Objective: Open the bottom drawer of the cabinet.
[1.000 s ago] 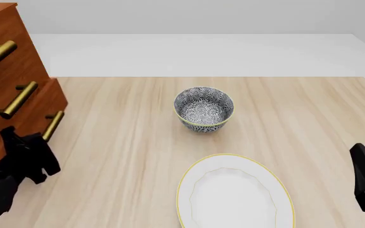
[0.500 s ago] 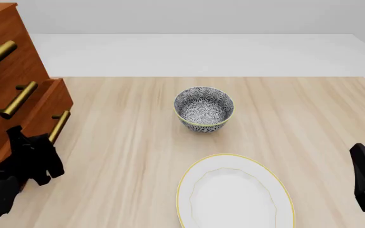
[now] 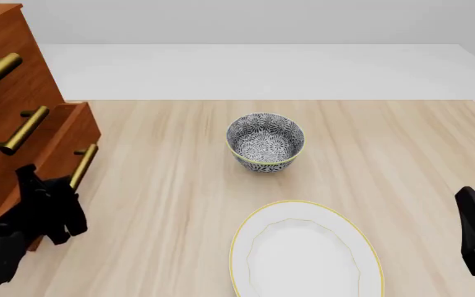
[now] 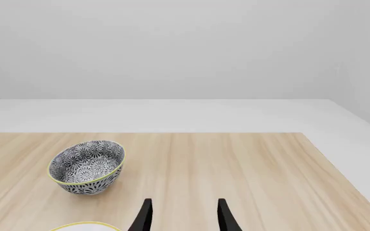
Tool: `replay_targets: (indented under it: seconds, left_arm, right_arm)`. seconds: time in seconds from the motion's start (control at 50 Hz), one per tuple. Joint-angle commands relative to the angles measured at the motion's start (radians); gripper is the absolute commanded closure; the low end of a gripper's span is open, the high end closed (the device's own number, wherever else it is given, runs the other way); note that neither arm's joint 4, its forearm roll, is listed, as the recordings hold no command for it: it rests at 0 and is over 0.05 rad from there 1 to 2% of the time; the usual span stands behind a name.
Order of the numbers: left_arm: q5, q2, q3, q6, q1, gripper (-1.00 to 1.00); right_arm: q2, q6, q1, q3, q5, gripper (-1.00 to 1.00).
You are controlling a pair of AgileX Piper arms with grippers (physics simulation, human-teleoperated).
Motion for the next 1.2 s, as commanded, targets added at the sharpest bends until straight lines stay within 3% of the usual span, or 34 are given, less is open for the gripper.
replay_targets:
  seconds: [0.02, 0.74, 1.2]
  left_arm:
    - [-0.036, -0.060, 0.024, 0.017, -0.017, 1.00]
    - [0.057, -0.112, -0.007, 0.016, -0.068, 1.00]
    - [0.047, -0.083, 0.006, 0.014, -0.066, 1.00]
  right_arm:
    - [0.000, 0.000, 0.000, 0.000, 0.000, -1.00]
    - [0.000, 0.000, 0.000, 0.000, 0.000, -1.00]
    - [0.000, 0.000, 0.000, 0.000, 0.000, -1.00]
